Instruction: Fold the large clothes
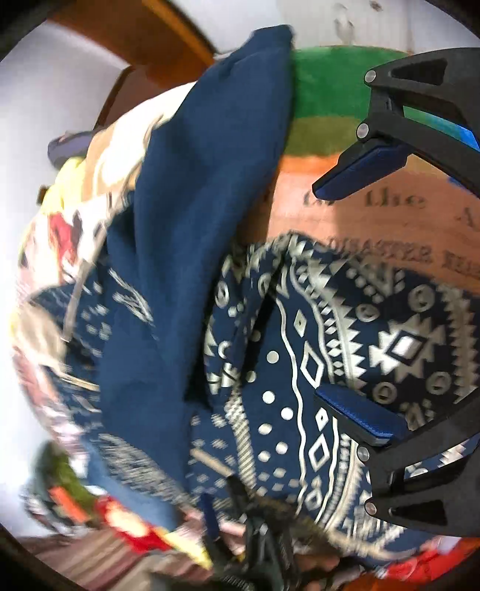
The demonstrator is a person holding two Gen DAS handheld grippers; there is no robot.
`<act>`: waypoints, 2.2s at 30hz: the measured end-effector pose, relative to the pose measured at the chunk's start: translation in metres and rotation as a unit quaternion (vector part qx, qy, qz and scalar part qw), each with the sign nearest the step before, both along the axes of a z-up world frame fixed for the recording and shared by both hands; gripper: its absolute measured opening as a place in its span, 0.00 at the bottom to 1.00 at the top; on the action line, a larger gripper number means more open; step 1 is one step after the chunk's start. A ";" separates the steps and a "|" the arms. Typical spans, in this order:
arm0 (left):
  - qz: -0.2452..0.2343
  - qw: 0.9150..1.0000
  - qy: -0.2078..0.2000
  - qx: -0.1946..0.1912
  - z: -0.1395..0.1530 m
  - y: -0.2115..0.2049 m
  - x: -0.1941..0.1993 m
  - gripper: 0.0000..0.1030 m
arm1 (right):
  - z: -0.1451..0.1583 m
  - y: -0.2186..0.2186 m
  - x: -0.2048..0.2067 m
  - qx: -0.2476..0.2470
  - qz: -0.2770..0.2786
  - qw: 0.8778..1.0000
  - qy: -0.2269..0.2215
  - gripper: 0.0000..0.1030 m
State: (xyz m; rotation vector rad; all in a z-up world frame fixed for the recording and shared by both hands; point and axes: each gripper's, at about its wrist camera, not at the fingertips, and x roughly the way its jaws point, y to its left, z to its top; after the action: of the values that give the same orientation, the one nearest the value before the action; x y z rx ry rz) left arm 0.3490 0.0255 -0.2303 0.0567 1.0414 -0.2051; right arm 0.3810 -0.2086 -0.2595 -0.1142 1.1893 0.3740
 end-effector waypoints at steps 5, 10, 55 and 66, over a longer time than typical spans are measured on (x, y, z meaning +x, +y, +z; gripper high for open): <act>-0.048 0.998 -0.048 -0.005 0.050 -0.044 0.020 0.71 | 0.034 -0.052 -0.013 0.040 -0.086 0.993 -0.074 0.96; -0.109 0.992 -0.065 0.002 0.068 -0.121 0.049 0.84 | 0.050 -0.104 -0.022 0.053 -0.160 0.980 -0.106 0.97; -0.017 0.984 -0.173 -0.038 0.161 -0.020 0.081 0.04 | 0.059 -0.088 0.013 0.028 -0.159 0.973 -0.165 0.97; 0.092 0.992 -0.086 -0.010 0.064 0.114 0.063 0.04 | -0.020 0.000 0.074 -0.039 -0.084 0.994 -0.054 0.97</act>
State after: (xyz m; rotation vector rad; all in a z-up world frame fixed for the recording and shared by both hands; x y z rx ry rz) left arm 0.4121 0.1399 -0.1666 -0.0397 0.8664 -0.0427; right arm 0.4552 -0.2085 -0.2798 -0.1008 1.0985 0.1721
